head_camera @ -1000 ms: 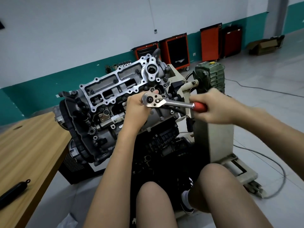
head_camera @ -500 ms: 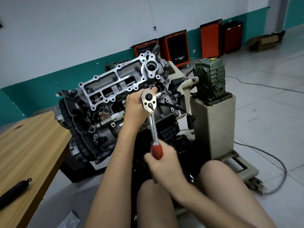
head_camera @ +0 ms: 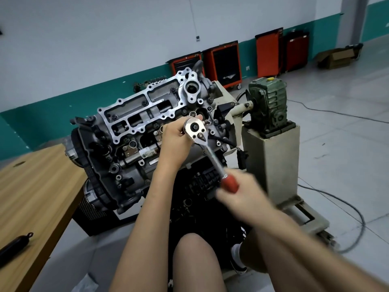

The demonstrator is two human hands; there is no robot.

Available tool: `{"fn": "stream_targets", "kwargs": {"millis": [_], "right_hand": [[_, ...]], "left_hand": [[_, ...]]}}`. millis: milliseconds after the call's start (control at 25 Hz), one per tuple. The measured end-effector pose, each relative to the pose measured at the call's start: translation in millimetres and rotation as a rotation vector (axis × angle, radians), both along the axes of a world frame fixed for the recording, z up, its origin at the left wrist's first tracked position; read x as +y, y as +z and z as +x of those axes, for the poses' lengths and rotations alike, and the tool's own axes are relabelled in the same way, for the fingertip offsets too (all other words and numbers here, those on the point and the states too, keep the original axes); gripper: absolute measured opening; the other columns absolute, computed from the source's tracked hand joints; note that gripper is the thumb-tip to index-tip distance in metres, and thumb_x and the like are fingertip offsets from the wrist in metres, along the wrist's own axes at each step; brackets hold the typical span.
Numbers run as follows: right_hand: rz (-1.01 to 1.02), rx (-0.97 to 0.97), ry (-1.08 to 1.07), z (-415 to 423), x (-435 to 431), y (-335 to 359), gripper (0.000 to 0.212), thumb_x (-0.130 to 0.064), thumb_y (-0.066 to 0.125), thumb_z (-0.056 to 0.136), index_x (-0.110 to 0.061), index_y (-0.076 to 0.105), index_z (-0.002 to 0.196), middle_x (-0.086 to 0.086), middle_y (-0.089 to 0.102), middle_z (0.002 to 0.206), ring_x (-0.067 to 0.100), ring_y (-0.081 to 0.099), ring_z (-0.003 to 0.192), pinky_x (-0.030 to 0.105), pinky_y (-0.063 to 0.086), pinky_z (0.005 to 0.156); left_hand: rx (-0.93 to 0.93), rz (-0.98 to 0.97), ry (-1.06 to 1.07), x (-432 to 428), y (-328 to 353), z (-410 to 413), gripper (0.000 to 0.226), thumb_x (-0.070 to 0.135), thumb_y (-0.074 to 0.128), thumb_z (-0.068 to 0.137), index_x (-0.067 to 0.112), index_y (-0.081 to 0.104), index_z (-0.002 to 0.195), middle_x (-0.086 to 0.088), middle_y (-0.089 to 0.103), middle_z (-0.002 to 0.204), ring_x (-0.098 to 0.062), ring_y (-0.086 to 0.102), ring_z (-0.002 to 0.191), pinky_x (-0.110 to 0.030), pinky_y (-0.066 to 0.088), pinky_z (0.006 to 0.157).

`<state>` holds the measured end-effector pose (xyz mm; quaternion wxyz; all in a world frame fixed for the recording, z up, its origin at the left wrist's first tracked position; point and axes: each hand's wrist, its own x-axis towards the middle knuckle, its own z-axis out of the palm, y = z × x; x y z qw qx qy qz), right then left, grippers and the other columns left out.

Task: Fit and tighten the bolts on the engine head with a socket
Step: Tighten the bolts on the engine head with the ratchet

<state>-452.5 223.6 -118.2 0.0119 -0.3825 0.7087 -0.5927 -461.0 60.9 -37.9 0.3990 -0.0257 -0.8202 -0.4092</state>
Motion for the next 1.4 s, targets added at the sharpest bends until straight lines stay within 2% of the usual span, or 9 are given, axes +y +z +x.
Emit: {"fn": "stream_targets", "kwargs": {"millis": [120, 200, 360, 560, 680, 800, 920, 1280, 1400], "right_hand": [[-0.264, -0.320, 0.030, 55, -57, -20, 0.024, -0.011, 0.057, 0.068, -0.021, 0.037, 0.059, -0.007, 0.033, 0.049, 0.014, 0.032, 0.046, 0.027, 0.031, 0.044], [-0.244, -0.324, 0.025, 56, -60, -17, 0.024, -0.011, 0.056, 0.069, -0.021, 0.036, 0.058, -0.007, 0.033, 0.048, 0.014, 0.032, 0.046, 0.028, 0.030, 0.045], [0.156, 0.047, 0.040, -17, 13, 11, 0.040, 0.002, 0.063, 0.076, -0.020, 0.036, 0.058, -0.012, 0.038, 0.044, 0.003, 0.033, 0.041, 0.019, 0.029, 0.044], [0.475, 0.564, -0.106, -90, 46, 77, 0.028, -0.008, 0.064, 0.077, -0.026, 0.047, 0.064, -0.005, 0.050, 0.052, 0.012, 0.050, 0.047, 0.030, 0.045, 0.049], [0.251, 0.386, -0.100, -54, 31, 36, 0.031, -0.004, 0.066, 0.074, -0.020, 0.042, 0.062, -0.008, 0.043, 0.049, 0.009, 0.040, 0.045, 0.023, 0.037, 0.047], [-0.096, -0.029, -0.052, 17, -18, -10, 0.033, -0.005, 0.062, 0.071, -0.021, 0.036, 0.059, -0.010, 0.035, 0.048, 0.004, 0.029, 0.045, 0.020, 0.027, 0.044], [-0.251, -0.274, -0.017, 57, -61, -20, 0.021, -0.015, 0.054, 0.067, -0.022, 0.036, 0.059, -0.008, 0.032, 0.048, 0.008, 0.028, 0.046, 0.027, 0.029, 0.043], [0.509, 0.618, -0.065, -92, 48, 89, 0.034, -0.005, 0.063, 0.076, -0.028, 0.042, 0.062, -0.010, 0.043, 0.054, 0.002, 0.047, 0.048, 0.014, 0.035, 0.051], [0.345, 0.434, -0.109, -68, 39, 48, 0.031, -0.001, 0.065, 0.074, -0.020, 0.044, 0.062, -0.005, 0.044, 0.053, 0.011, 0.041, 0.047, 0.029, 0.035, 0.053]], "left_hand": [[-0.022, -0.011, 0.006, -3, 1, 2, 0.053, 0.019, 0.060, 0.092, 0.030, 0.049, 0.041, 0.011, 0.034, 0.041, 0.001, 0.030, 0.046, -0.015, 0.032, 0.058], [-0.068, -0.025, 0.000, -3, 4, 5, 0.058, 0.021, 0.060, 0.092, 0.036, 0.044, 0.039, 0.016, 0.034, 0.040, 0.000, 0.029, 0.045, -0.015, 0.029, 0.054], [-0.063, -0.002, -0.024, -2, 5, 1, 0.038, 0.009, 0.061, 0.089, 0.021, 0.063, 0.053, -0.001, 0.064, 0.056, 0.003, 0.040, 0.047, -0.009, 0.035, 0.050], [-0.037, 0.048, 0.016, -8, 1, -3, 0.035, 0.005, 0.059, 0.088, 0.025, 0.070, 0.062, 0.010, 0.056, 0.056, -0.009, 0.044, 0.058, -0.015, 0.041, 0.052], [0.004, 0.018, 0.010, -9, -3, -3, 0.031, 0.013, 0.060, 0.090, 0.024, 0.066, 0.061, 0.011, 0.054, 0.052, -0.007, 0.049, 0.059, -0.026, 0.048, 0.066], [0.050, -0.013, 0.009, -4, -2, -3, 0.023, 0.014, 0.061, 0.090, 0.026, 0.059, 0.070, 0.003, 0.053, 0.059, 0.010, 0.044, 0.051, -0.009, 0.038, 0.059], [0.025, 0.014, 0.039, -3, 0, -2, 0.049, 0.021, 0.063, 0.090, 0.034, 0.052, 0.044, 0.016, 0.038, 0.042, 0.005, 0.034, 0.047, -0.012, 0.033, 0.054], [-0.041, -0.005, 0.032, -7, 5, 0, 0.045, 0.010, 0.060, 0.089, 0.036, 0.062, 0.052, -0.001, 0.057, 0.062, -0.013, 0.049, 0.064, -0.029, 0.042, 0.064], [-0.015, -0.017, 0.018, -4, 0, -1, 0.041, 0.016, 0.060, 0.091, 0.031, 0.062, 0.053, 0.017, 0.051, 0.048, -0.004, 0.041, 0.052, -0.024, 0.039, 0.057]]}}
